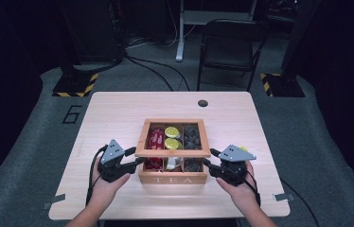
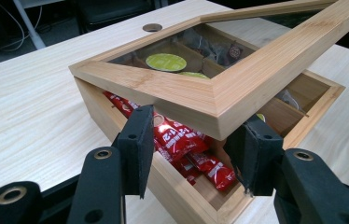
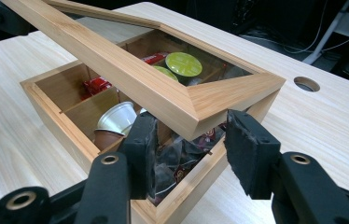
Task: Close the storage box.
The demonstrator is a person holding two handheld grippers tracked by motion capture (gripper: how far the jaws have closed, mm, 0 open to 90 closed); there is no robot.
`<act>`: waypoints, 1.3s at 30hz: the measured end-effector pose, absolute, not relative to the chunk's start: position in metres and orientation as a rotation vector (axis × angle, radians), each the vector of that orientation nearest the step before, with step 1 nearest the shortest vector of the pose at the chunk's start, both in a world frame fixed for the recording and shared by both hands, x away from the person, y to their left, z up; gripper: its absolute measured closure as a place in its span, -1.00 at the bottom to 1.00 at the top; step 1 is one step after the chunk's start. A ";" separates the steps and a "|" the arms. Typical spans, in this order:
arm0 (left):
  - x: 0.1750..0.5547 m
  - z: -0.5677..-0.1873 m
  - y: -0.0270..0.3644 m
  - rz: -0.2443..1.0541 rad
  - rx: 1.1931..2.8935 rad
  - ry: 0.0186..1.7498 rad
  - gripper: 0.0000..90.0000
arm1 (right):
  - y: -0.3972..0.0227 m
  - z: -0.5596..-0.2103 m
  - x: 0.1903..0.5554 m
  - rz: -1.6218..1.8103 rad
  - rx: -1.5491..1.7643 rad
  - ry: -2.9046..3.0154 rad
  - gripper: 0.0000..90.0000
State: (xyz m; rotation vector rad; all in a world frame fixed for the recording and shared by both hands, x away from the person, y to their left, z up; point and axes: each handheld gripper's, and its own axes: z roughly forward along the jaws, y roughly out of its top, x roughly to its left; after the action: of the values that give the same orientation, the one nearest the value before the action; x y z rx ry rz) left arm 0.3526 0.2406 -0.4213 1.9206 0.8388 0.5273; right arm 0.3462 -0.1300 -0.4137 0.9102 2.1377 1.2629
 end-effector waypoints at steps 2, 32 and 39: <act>0.350 -0.424 0.240 0.530 1.919 0.841 0.16 | -0.129 -0.416 0.345 1.255 0.912 2.136 0.20; 0.336 -0.462 0.238 0.465 1.895 0.878 0.17 | -0.127 -0.449 0.333 1.202 0.958 2.180 0.19; 0.334 -0.468 0.237 0.451 1.912 0.884 0.17 | -0.126 -0.456 0.331 1.187 0.958 2.199 0.19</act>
State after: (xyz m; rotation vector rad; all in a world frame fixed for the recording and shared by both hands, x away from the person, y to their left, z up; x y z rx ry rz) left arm 0.3343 0.2374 -0.4676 1.9117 0.8840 0.4515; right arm 0.3313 -0.1260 -0.4556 0.9581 2.1989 1.1871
